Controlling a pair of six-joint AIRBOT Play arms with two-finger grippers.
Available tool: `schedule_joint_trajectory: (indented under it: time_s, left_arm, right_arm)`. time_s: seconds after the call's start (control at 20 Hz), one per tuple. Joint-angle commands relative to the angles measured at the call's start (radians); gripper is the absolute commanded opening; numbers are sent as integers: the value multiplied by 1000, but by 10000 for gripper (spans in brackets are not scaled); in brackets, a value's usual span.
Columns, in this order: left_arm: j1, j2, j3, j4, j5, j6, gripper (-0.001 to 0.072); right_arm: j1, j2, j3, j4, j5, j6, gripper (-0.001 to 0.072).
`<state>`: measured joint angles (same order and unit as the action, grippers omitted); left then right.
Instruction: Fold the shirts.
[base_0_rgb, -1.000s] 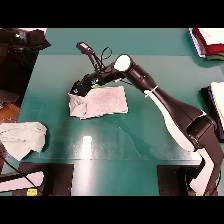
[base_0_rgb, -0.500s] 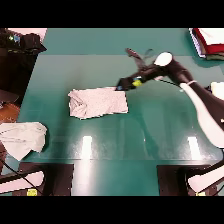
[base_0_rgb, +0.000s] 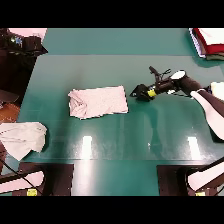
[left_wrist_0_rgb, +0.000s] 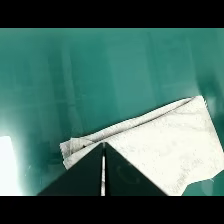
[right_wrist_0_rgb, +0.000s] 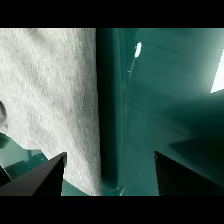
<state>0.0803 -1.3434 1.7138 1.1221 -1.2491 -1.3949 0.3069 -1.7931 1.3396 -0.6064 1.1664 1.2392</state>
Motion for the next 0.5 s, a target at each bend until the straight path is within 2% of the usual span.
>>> schedule_joint_trajectory:
  time_s: [0.0, 0.1, 0.3, 0.35, 0.4, 0.45]
  left_arm:
    - [1, -1, -13, 0, -5, 0, 22]
    - [1, -1, -13, -1, -8, 0, 22]
    - [1, -1, -13, -1, -23, 0, 21]
    - [1, -1, -13, -2, -26, 0, 21]
    - [1, -1, -13, -3, -27, 0, 22]
    - [1, -1, -13, -4, -31, -1, 21]
  right_arm:
    - [81, -90, 90, 40, 6, 3, 620]
    - [156, -137, 166, 39, 8, 3, 569]
    - [276, -208, 260, 39, 35, 4, 554]
    - [294, -217, 274, 39, 37, 3, 445]
    - [304, -218, 280, 38, 29, 2, 285]
    - [306, -217, 288, 37, 18, 1, 69]
